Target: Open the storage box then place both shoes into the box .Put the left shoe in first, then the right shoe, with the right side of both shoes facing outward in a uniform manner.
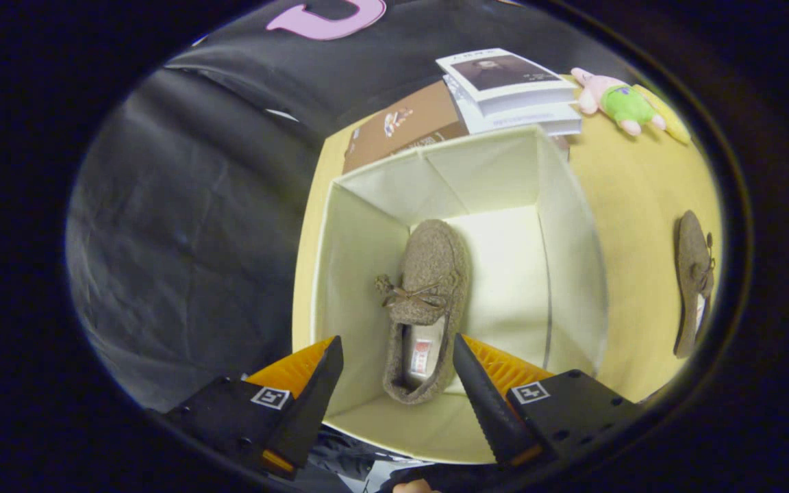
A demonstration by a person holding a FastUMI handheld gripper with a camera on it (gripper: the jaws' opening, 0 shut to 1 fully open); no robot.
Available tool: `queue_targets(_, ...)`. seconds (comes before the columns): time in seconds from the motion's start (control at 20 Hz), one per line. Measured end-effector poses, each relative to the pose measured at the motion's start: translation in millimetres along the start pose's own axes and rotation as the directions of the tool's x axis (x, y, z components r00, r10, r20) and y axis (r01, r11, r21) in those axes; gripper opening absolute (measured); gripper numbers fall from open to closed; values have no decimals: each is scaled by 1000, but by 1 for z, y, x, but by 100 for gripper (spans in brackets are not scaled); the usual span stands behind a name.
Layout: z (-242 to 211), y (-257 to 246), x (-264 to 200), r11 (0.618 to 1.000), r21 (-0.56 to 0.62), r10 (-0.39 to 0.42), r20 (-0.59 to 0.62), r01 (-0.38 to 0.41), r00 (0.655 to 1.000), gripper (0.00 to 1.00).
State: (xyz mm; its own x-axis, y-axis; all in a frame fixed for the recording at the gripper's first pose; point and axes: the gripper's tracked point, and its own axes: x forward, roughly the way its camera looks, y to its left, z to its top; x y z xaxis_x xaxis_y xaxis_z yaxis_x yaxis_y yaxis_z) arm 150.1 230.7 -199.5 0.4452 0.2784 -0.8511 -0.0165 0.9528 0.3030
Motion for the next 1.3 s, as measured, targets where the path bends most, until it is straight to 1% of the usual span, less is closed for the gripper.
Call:
queue_targets(0.3,12,-32,-60,1000,-11,0,89,1,996,100)
queue_targets(0.4,14,-46,-84,1000,-18,-9,121,11,993,100)
queue_targets(0.5,15,-68,-106,999,-25,-38,149,42,988,100)
queue_targets(0.65,14,-112,-136,994,-21,-105,175,110,979,100)
queue_targets(0.75,15,-151,-153,980,-25,-188,194,197,963,100)
queue_targets(0.85,16,-187,-167,965,-26,-251,210,262,945,99)
queue_targets(0.95,16,-226,-179,941,-29,-325,214,338,921,99)
queue_targets(1.05,18,-267,-190,905,-35,-406,229,424,885,97)
queue_targets(1.15,17,-298,-189,888,-23,-445,208,459,871,94)
queue_targets(1.3,15,-340,-178,874,-15,-478,154,486,865,88)
